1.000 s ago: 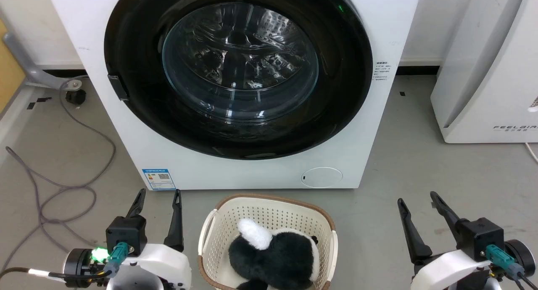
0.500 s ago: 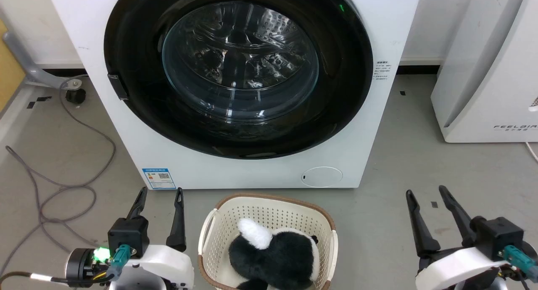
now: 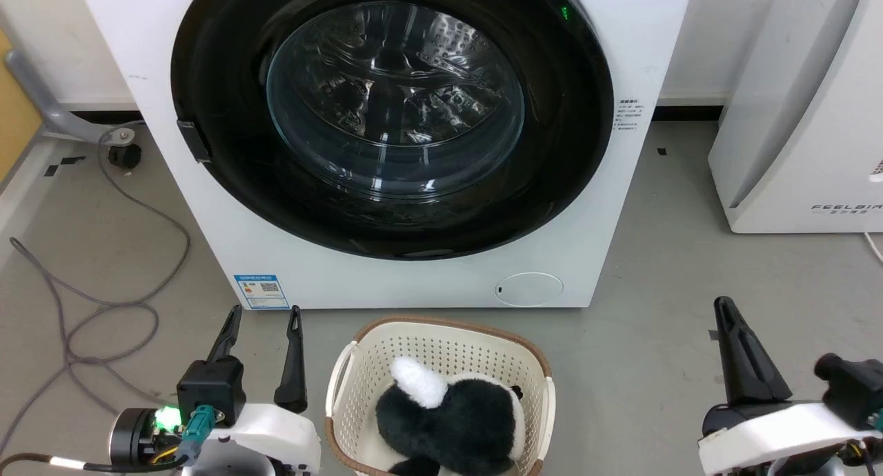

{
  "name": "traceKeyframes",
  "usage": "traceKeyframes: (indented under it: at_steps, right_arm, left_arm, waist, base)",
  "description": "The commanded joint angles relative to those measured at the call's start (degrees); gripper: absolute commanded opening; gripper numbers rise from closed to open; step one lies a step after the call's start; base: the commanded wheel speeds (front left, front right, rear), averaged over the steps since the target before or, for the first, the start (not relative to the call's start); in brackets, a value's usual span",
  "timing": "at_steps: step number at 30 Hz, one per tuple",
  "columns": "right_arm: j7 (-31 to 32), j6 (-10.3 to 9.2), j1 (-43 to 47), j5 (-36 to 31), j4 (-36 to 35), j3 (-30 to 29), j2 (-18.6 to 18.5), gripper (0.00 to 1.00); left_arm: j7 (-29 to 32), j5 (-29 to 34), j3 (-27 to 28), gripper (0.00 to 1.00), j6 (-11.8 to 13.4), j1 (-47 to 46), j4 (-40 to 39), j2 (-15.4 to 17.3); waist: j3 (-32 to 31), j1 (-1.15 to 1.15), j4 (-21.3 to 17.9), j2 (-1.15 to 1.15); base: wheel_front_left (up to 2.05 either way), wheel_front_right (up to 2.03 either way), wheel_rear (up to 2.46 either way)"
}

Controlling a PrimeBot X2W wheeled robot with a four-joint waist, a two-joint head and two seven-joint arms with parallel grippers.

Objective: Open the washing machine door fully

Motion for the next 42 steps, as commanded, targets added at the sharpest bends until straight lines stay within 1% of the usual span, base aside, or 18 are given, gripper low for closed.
traceKeyframes:
  at_steps: [1,6,12,19,26,30,36,38,42]
  right_arm:
    - [-0.6,0.01,-0.4,2.5,-0.4,-0.3,0.0,0.0]
    - [-1.2,0.01,-0.6,11.2,0.3,0.0,0.0,0.0]
    - [-1.9,0.02,-1.8,24.9,1.0,0.2,0.0,0.0]
    - [-0.8,0.02,-4.5,37.0,3.3,-2.4,0.0,0.0]
    - [1.4,0.02,-9.8,45.4,7.8,-6.0,0.0,0.0]
    - [2.4,0.02,-13.9,49.0,10.7,-8.2,-0.2,0.0]
    - [3.4,0.03,-21.5,53.3,15.8,-9.7,-2.3,0.0]
    - [3.5,0.03,-22.8,53.9,16.7,-9.9,-2.7,0.0]
    - [3.4,0.03,-28.2,56.0,20.4,-10.2,-4.4,0.0]
  left_arm:
    - [-0.6,-0.4,-0.2,1.0,0.4,0.1,0.2,0.0]
    - [-1.2,-0.5,-0.5,1.0,0.7,0.2,0.3,0.0]
    - [-1.9,-0.6,-0.7,1.0,0.9,-0.1,0.3,0.0]
    - [-2.8,-0.7,-1.0,1.0,1.3,-0.6,0.2,0.0]
    - [-3.6,-0.7,-1.3,1.0,1.6,-1.7,-0.1,0.0]
    - [-4.1,-0.7,-1.5,1.0,1.7,-2.8,-0.3,0.0]
    - [-4.8,-0.7,-1.9,1.0,2.0,-4.6,-0.6,0.0]
    - [-4.9,-0.8,-2.0,1.0,2.1,-4.9,-0.7,0.0]
    - [-5.4,-1.0,-2.2,1.0,2.5,-6.0,-0.9,0.0]
  waist:
    - [0.0,0.0,0.0,0.0]
    - [0.1,0.0,0.1,0.0]
    - [0.6,0.0,0.2,0.0]
    - [1.7,0.0,0.7,0.0]
    - [4.0,0.0,1.4,0.0]
    - [5.8,0.0,2.0,0.0]
    - [8.6,0.0,3.1,0.0]
    - [9.0,0.0,3.3,0.0]
    - [11.1,0.0,3.8,0.0]
  base:
    - [0.0,0.0,0.0]
    - [0.0,0.0,0.0]
    - [0.0,0.0,0.0]
    - [0.0,0.0,0.0]
    - [0.0,0.0,0.0]
    - [0.0,0.0,0.0]
    - [0.0,0.0,0.0]
    - [0.0,0.0,0.0]
    - [0.0,0.0,0.0]
